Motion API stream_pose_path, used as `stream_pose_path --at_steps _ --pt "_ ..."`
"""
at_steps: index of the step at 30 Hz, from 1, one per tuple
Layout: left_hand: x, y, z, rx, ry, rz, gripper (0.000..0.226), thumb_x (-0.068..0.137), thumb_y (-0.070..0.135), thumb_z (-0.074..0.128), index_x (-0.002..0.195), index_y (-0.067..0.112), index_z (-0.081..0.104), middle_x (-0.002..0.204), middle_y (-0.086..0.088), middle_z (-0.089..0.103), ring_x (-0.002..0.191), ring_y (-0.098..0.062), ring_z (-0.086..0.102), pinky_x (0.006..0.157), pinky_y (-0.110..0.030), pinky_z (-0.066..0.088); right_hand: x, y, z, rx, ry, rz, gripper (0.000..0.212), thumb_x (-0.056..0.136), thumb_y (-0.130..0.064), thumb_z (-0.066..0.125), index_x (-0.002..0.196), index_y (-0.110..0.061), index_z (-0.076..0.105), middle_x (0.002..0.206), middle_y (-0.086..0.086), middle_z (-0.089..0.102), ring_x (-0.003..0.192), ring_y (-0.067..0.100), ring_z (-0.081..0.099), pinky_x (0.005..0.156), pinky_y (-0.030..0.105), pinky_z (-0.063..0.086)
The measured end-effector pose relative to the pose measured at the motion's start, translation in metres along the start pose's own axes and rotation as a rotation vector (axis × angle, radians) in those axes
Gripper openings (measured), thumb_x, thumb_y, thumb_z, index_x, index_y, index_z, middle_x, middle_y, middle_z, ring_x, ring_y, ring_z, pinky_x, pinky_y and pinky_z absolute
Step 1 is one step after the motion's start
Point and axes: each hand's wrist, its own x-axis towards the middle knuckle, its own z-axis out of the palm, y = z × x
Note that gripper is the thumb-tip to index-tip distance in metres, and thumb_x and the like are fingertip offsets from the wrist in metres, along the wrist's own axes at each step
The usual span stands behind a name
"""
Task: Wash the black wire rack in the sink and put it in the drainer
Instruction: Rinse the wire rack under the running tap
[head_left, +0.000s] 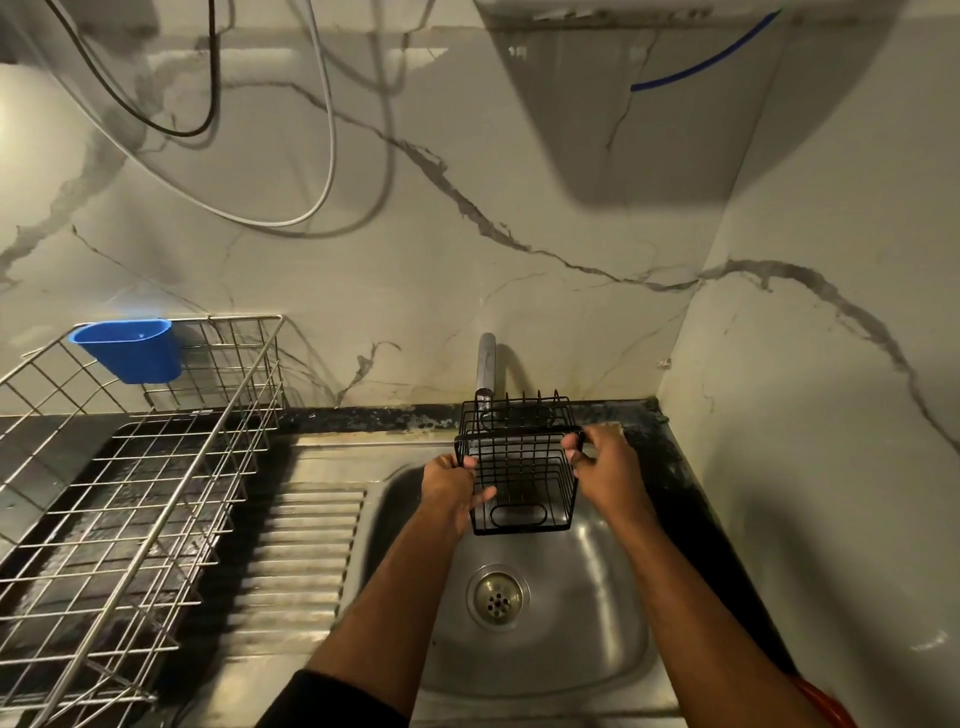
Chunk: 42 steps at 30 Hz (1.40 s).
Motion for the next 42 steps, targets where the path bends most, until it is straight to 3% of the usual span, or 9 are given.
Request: stream_pose_path --at_steps 4,7,11,19,24,30,33,42 --pt "0.0 0.001 -0.002 -0.007 0.018 -0.016 0.011 0.102 0.0 0.051 0.107 0.006 0.059 0.11 -0.009 0.062 0.089 -0.017 0.064 0.071 -0.033 0.064 -0.001 -0.004 0.0 -0.003 0.01 -0.015 0.021 0.092 0.001 0.064 0.114 0.001 0.066 0.096 -0.007 0.054 0.098 0.011 0.056 0.089 0.03 0.05" --pt "0.0 0.002 -0.004 -0.009 0.03 -0.022 0.01 0.102 0.001 0.052 0.107 0.007 0.059 0.111 -0.009 0.062 0.089 -0.017 0.065 0.067 -0.031 0.063 -0.001 -0.003 0.002 -0.009 -0.007 -0.022 0.016 0.093 -0.001 0.065 0.108 -0.005 0.067 0.092 -0.012 0.056 0.098 0.011 0.058 0.082 0.026 0.047" --pt "0.001 0.002 -0.006 0.004 0.045 -0.013 0.009 0.103 0.001 0.052 0.103 0.007 0.059 0.112 -0.01 0.061 0.09 -0.018 0.063 0.064 -0.03 0.063 0.0 -0.002 0.005 -0.011 -0.03 -0.025 0.01 0.091 -0.005 0.068 0.097 -0.013 0.068 0.083 -0.022 0.055 0.093 0.014 0.065 0.081 0.031 0.055" --pt "0.008 0.003 -0.01 0.044 0.075 0.039 0.01 0.104 0.003 0.051 0.107 0.008 0.06 0.109 -0.007 0.061 0.088 -0.017 0.061 0.063 -0.032 0.062 0.001 -0.001 0.01 0.017 -0.043 0.008 0.011 0.091 -0.009 0.069 0.098 -0.018 0.069 0.099 -0.007 0.068 0.096 0.016 0.07 0.082 0.039 0.06" --pt "0.009 0.005 -0.012 0.053 0.071 0.056 0.01 0.103 0.004 0.053 0.108 0.007 0.061 0.112 -0.008 0.061 0.09 -0.017 0.062 0.06 -0.031 0.061 0.002 -0.002 0.011 0.01 -0.029 0.019 0.012 0.093 -0.01 0.067 0.101 -0.018 0.069 0.103 -0.006 0.068 0.098 0.017 0.069 0.079 0.035 0.058" --pt "0.01 0.006 -0.011 0.07 0.092 0.073 0.009 0.103 0.007 0.054 0.107 0.008 0.063 0.112 -0.009 0.062 0.092 -0.018 0.063 0.06 -0.032 0.061 0.004 -0.002 0.012 0.027 -0.025 0.025 0.012 0.093 -0.01 0.067 0.102 -0.017 0.07 0.098 -0.008 0.066 0.097 0.017 0.069 0.082 0.04 0.06" --pt "0.01 0.006 -0.012 0.058 0.081 0.074 0.01 0.103 0.006 0.053 0.105 0.008 0.063 0.108 -0.011 0.065 0.087 -0.018 0.064 0.061 -0.034 0.061 0.005 0.0 0.014 0.048 -0.036 0.035 0.012 0.093 -0.01 0.067 0.102 -0.018 0.069 0.105 -0.003 0.071 0.099 0.018 0.069 0.083 0.042 0.059" --pt "0.006 0.008 -0.016 0.061 0.097 0.059 0.019 0.102 0.002 0.052 0.119 0.005 0.061 0.114 -0.01 0.062 0.091 -0.018 0.061 0.058 -0.031 0.059 0.004 0.001 0.019 0.088 -0.024 0.036 0.012 0.093 -0.01 0.067 0.1 -0.02 0.068 0.102 -0.001 0.071 0.1 0.019 0.069 0.083 0.046 0.06"
